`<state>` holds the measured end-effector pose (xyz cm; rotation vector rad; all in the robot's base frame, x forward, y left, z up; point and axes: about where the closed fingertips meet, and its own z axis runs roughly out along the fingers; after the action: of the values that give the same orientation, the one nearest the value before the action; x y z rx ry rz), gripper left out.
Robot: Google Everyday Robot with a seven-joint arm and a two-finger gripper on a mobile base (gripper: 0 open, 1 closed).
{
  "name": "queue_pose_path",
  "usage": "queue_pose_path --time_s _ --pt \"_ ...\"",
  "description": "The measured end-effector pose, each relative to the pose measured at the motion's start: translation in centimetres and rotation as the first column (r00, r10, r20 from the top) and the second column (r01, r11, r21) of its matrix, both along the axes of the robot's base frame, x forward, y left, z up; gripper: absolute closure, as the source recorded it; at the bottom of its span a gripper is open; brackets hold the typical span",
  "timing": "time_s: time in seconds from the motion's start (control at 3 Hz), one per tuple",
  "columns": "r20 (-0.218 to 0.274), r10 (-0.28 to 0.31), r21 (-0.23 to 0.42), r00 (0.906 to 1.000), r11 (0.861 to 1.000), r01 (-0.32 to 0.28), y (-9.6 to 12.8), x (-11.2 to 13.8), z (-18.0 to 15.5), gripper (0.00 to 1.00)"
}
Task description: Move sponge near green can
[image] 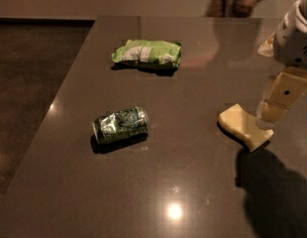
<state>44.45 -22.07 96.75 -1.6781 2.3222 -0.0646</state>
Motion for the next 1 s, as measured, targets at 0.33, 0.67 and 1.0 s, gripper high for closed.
queue_pose_path --time_s 0.33,0.67,1.0 --pt "-0.083 -0.187 -0.024 0.9789 0.982 0.185 -1.6 1.4 -3.1 0.00" --pt "-0.107 -0.365 -0.044 0.9247 0.931 0.362 -2.7 1.3 -5.5 0.00" --pt "-0.119 -0.451 -0.035 0.8844 0.892 0.451 -2.6 0.1 -7.5 0.00"
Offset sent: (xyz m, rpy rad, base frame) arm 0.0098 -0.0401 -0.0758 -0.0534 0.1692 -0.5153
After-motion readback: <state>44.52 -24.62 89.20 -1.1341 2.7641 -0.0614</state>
